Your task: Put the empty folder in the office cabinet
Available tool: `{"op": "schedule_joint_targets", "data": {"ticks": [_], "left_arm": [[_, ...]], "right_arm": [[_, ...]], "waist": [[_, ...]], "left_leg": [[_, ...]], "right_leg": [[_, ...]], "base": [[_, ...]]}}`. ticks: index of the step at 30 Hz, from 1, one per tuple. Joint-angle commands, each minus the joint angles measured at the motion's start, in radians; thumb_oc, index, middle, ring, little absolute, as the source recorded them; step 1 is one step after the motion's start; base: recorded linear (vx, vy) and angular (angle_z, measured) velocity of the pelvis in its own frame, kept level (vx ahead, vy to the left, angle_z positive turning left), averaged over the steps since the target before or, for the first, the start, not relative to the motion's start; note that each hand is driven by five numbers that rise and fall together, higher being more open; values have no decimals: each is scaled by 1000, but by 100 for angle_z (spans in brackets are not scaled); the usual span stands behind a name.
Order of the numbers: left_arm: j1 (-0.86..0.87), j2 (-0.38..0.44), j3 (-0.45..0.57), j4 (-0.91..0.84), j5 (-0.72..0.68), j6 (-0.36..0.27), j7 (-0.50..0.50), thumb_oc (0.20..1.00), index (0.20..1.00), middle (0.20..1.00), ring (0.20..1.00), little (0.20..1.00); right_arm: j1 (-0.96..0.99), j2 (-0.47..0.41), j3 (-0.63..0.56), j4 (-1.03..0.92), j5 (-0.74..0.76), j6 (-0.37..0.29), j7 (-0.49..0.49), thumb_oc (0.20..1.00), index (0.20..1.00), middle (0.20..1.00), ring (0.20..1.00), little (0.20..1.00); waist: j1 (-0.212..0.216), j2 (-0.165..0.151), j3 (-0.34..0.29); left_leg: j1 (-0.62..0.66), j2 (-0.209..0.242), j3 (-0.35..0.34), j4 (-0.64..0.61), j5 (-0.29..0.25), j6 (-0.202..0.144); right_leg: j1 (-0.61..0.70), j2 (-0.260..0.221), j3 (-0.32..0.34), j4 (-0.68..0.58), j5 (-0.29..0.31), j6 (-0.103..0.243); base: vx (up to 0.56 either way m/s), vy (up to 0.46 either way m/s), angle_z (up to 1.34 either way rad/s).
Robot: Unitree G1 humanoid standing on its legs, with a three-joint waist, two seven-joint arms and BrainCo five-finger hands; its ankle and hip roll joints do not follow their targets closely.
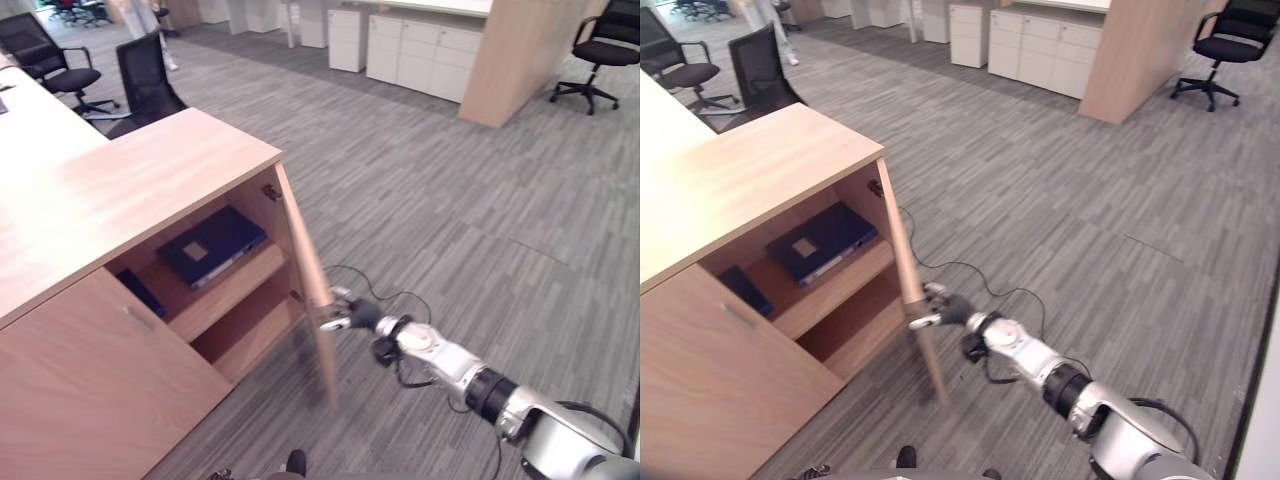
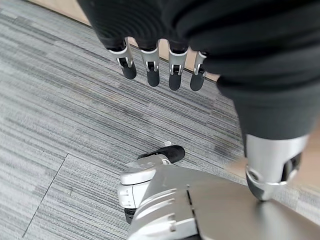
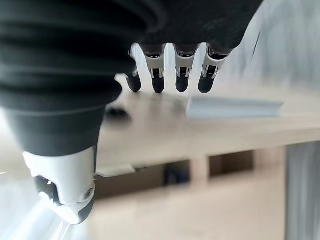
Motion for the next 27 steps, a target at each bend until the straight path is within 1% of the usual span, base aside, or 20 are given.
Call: {"op": "schedule_joint_targets", "data": {"ticks": [1,4,11,15,17,18,19,21,22,24,25,26,27], "left_arm": [[-57,48,-29,89,33,-8,26,1000,1000,1000,1000,1000],[-53,45,-33,87,30,-9,29,1000,1000,1000,1000,1000],[-51,40,-33,84,16,-12,32,1000,1000,1000,1000,1000],[-45,33,-30,90,2,-17,22,1000,1000,1000,1000,1000],[-29,12,-33,102,-1,-21,24,1000,1000,1000,1000,1000],[-26,11,-34,104,0,-22,19,1000,1000,1000,1000,1000],[-26,11,-34,104,0,-22,19,1000,1000,1000,1000,1000],[-17,7,-29,109,-7,-23,9,1000,1000,1000,1000,1000],[-12,7,-28,107,-14,-23,1,1000,1000,1000,1000,1000],[-13,7,-28,107,-15,-23,1,1000,1000,1000,1000,1000],[-9,1,-28,106,-27,-25,-7,1000,1000,1000,1000,1000],[-4,-7,-28,108,-38,-31,-17,1000,1000,1000,1000,1000],[-3,-13,-29,106,-45,-29,-27,1000,1000,1000,1000,1000]], "right_arm": [[-27,229,25,-50,123,-48,91,1000,1000,1000,1000,1000],[-9,244,36,-28,121,-41,93,1000,1000,1000,1000,1000],[22,226,30,-11,106,-46,90,1000,1000,1000,1000,1000],[77,205,-13,84,52,-52,74,1000,1000,1000,1000,1000],[123,206,-66,215,3,-62,45,1000,1000,1000,1000,1000],[135,197,-81,242,-29,-62,39,1000,1000,1000,1000,1000],[136,197,-82,243,-30,-62,39,1000,1000,1000,1000,1000],[175,185,-126,351,-133,-58,15,1000,1000,1000,1000,1000],[204,178,-167,463,-245,-52,-8,1000,1000,1000,1000,1000],[204,178,-168,463,-245,-52,-8,1000,1000,1000,1000,1000],[242,172,-229,578,-347,-49,-42,1000,1000,1000,1000,1000],[277,171,-317,705,-398,-45,-71,1000,1000,1000,1000,1000],[293,173,-349,752,-428,-39,-81,1000,1000,1000,1000,1000]], "waist": [[70,-138,34],[77,-142,34],[77,-150,33],[64,-150,29],[66,-155,29],[62,-157,25],[62,-157,24],[57,-155,23],[52,-152,20],[50,-153,17],[42,-150,12],[33,-143,8],[30,-139,4]], "left_leg": [[61,-81,22,-12,-123,40],[60,-81,18,-12,-121,38],[57,-78,15,-12,-118,36],[54,-77,19,-12,-117,36],[54,-77,13,-12,-117,34],[49,-79,10,-12,-114,35],[49,-79,10,-12,-114,35],[53,-79,13,-12,-118,35],[53,-81,13,-12,-120,37],[47,-82,11,-12,-117,38],[48,-84,13,-12,-118,42],[53,-87,15,-12,-123,44],[54,-88,15,-12,-124,46]], "right_leg": [[23,-68,-1,8,-84,80],[24,-70,-7,8,-83,79],[22,-70,-10,8,-79,81],[19,-68,-8,8,-74,82],[23,-67,-12,8,-75,82],[18,-69,-15,8,-72,83],[18,-69,-15,8,-72,83],[21,-69,-13,8,-71,84],[21,-69,-11,8,-71,85],[17,-71,-13,8,-69,86],[18,-71,-11,8,-69,88],[23,-71,-9,8,-71,89],[24,-72,-10,8,-71,91]], "base": [[-31,0,24],[-28,4,15],[-14,3,6],[0,0,0],[-15,-2,0],[0,0,0],[0,0,0],[0,0,0],[0,0,0],[-6,8,-3],[-5,37,-3],[-1,50,1],[5,58,4]]}}
